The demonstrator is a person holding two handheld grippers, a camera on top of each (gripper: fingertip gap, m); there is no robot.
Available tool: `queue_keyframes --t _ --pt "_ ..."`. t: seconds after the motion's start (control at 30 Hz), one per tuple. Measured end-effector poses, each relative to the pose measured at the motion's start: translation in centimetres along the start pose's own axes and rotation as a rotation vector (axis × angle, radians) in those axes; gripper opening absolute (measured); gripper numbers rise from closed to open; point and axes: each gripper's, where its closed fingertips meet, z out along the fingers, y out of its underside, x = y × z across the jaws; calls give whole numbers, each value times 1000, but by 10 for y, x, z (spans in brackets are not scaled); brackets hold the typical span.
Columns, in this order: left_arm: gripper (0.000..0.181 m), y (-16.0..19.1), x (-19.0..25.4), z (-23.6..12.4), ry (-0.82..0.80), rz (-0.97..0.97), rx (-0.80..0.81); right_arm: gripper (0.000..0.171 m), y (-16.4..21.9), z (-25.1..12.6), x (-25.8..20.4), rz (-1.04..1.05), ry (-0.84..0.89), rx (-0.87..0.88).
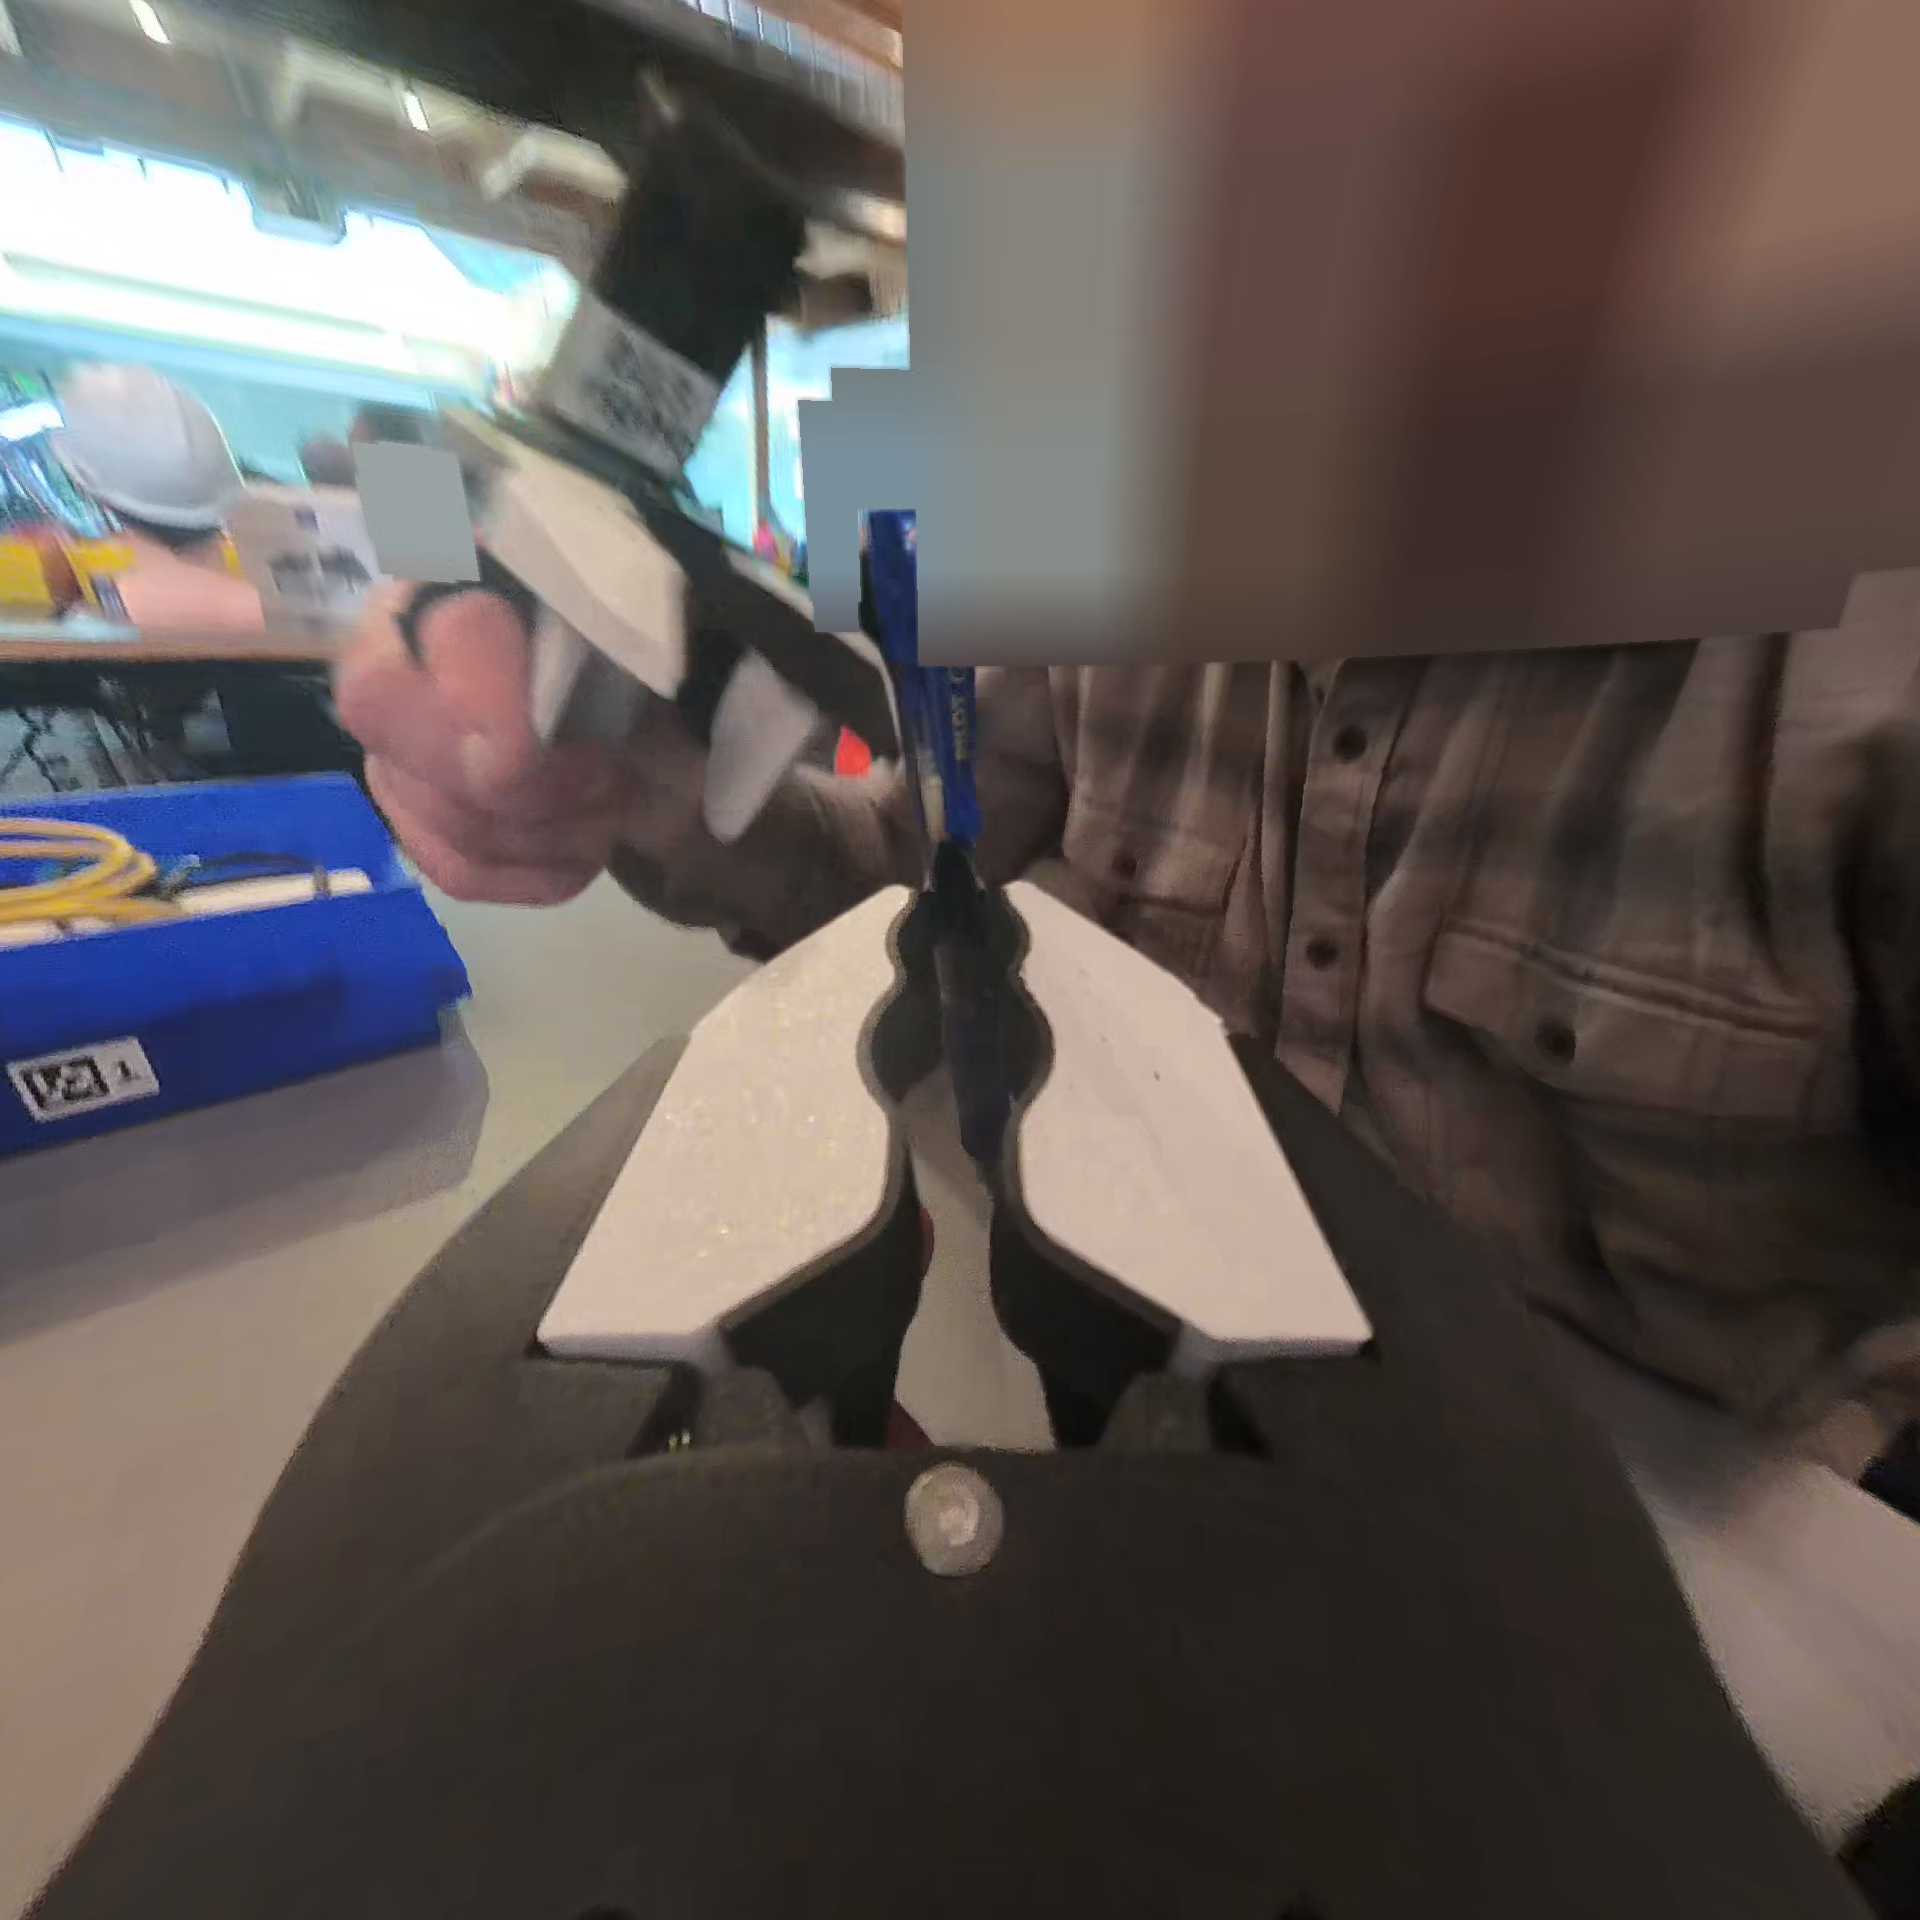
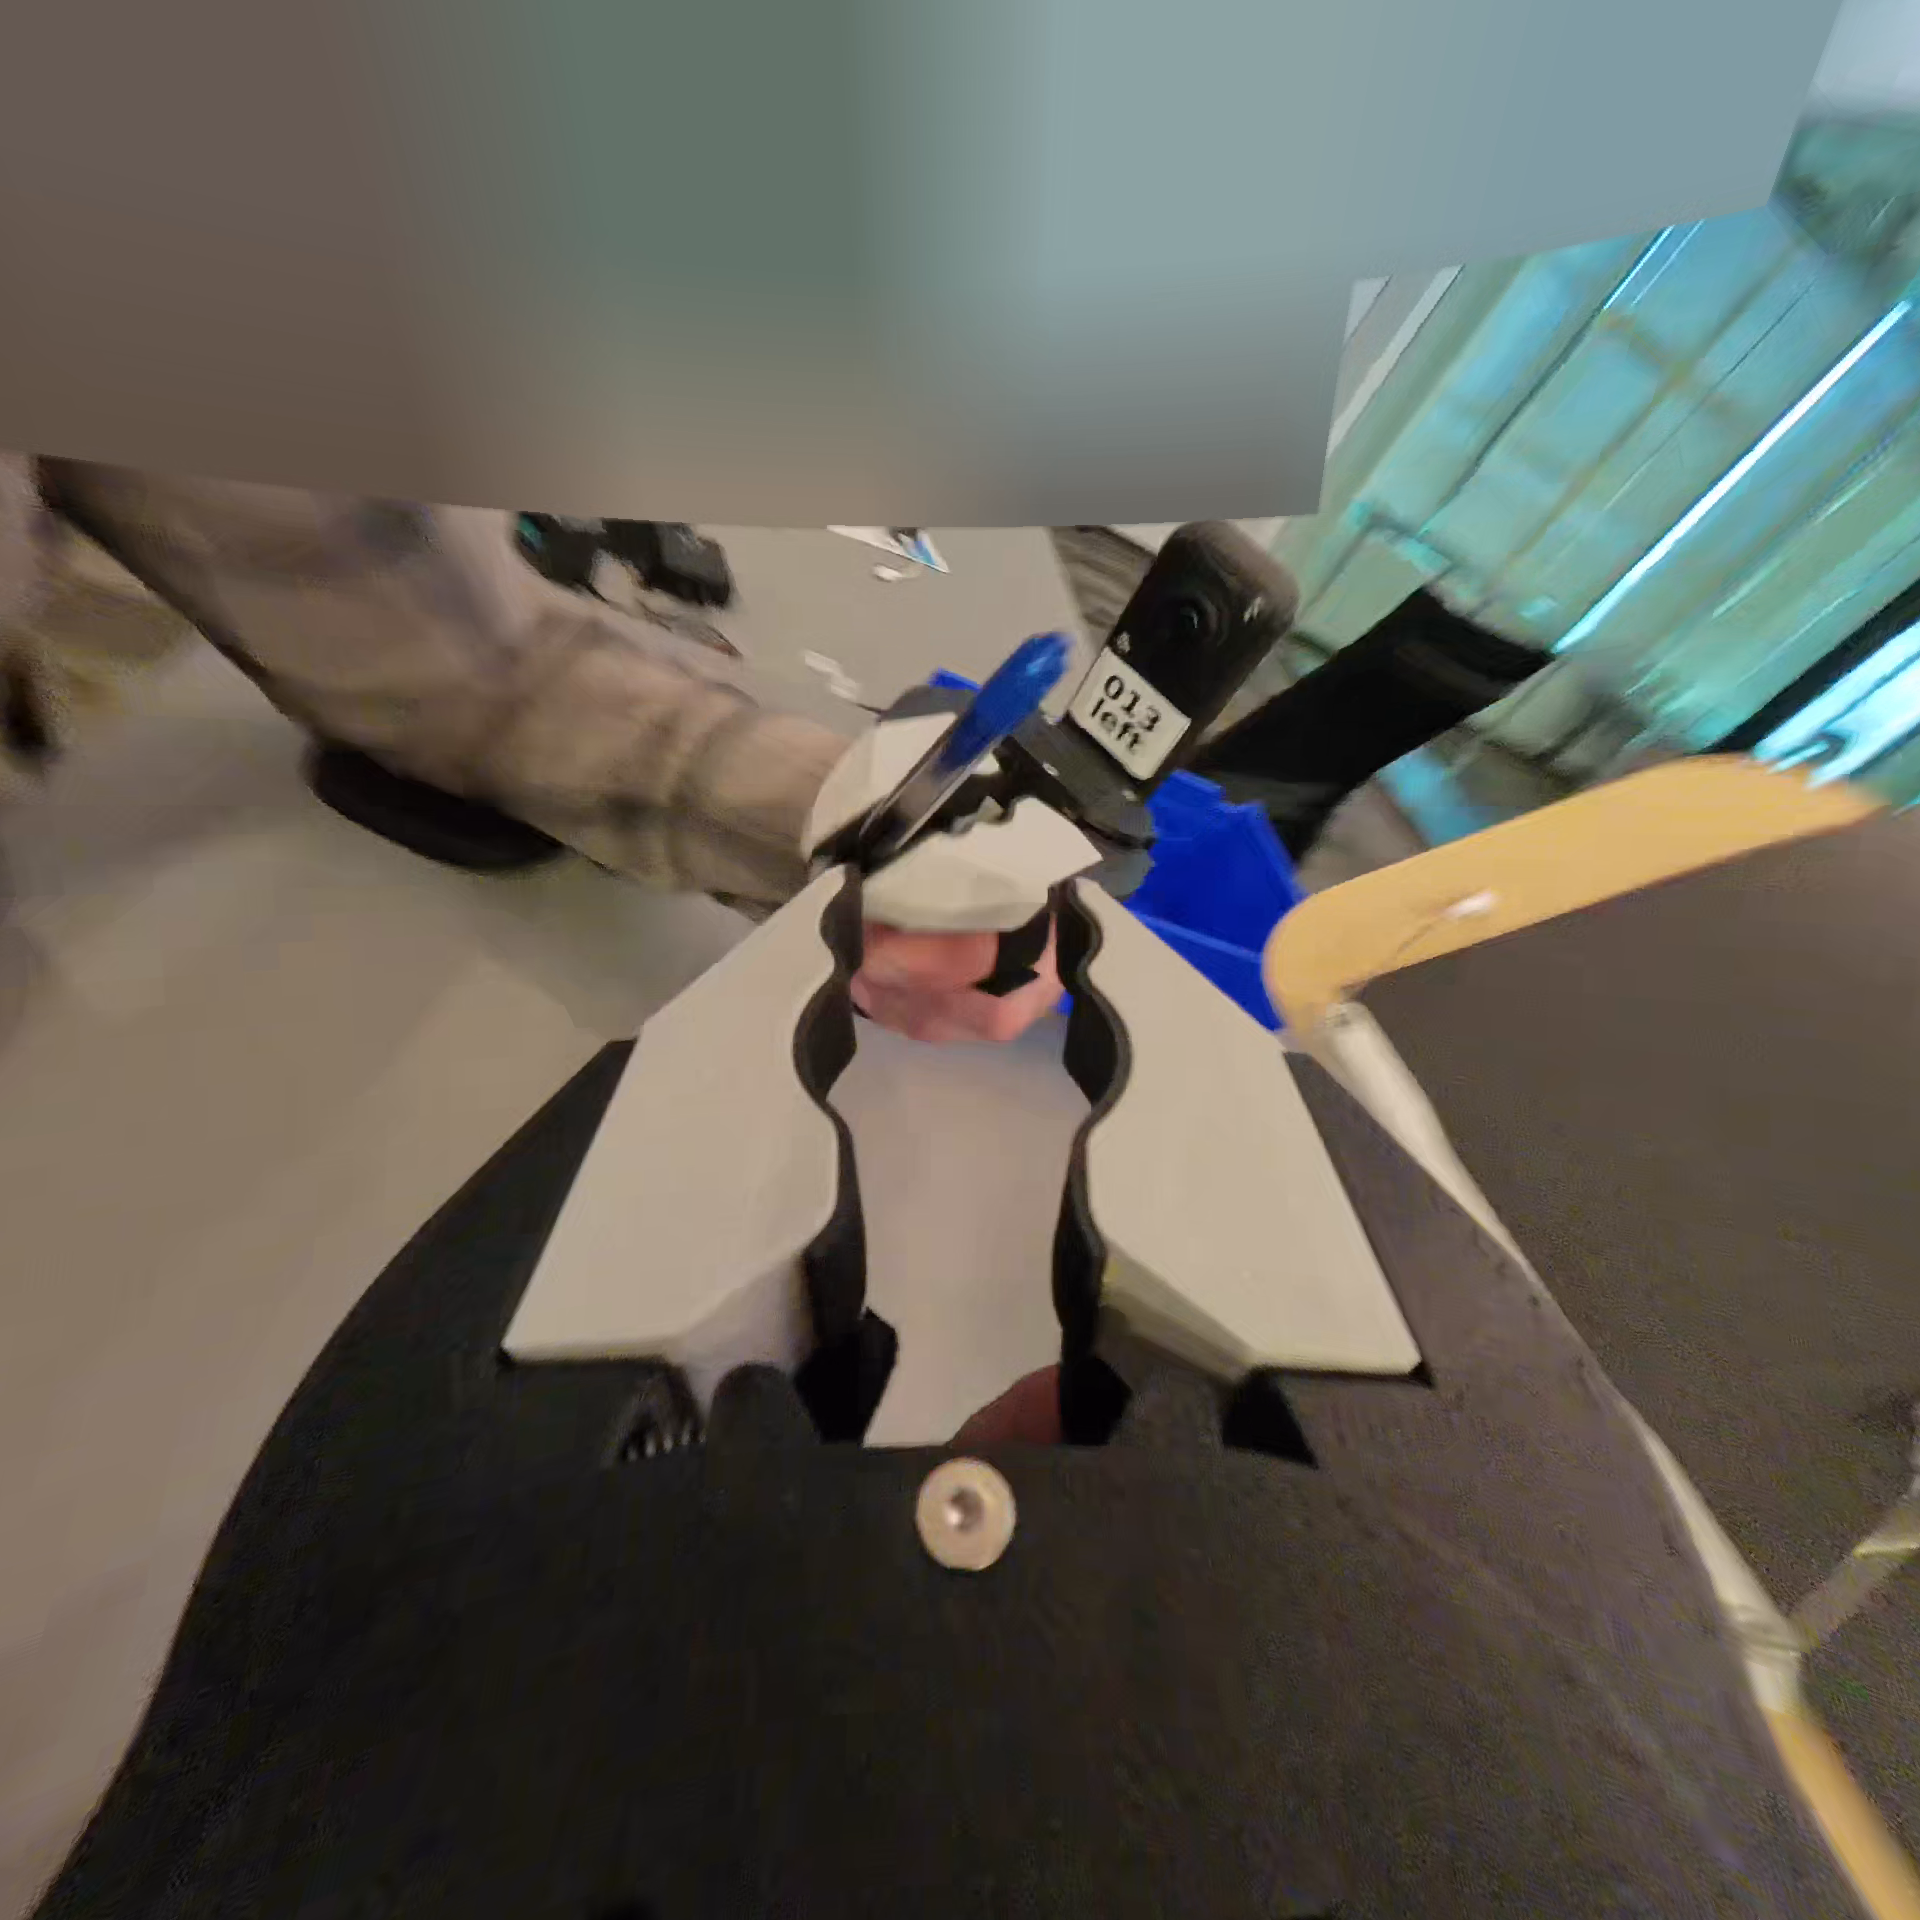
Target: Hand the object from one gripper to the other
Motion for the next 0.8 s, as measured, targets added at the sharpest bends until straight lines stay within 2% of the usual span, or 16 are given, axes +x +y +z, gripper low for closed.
queue_keyframes --t 0.1,0.27,0.4,0.5,0.7,0.8 --pt "10 27 0 13 -17 0 -185 36 -2 -1 -12 189 -134 26" --pt "10 67 -8 19 -78 -18 -454 32 32 7 -41 154 -227 -218" --pt "10 79 -9 19 -94 -31 -533 20 55 10 -56 116 -275 -354" --pt "10 84 -10 18 -108 -35 -575 10 62 10 -62 103 -299 -390" --pt "10 87 -7 19 -100 -33 -607 13 72 8 -68 101 -321 -454" --pt "10 91 -7 19 -103 -32 -634 7 73 9 -71 94 -342 -455"
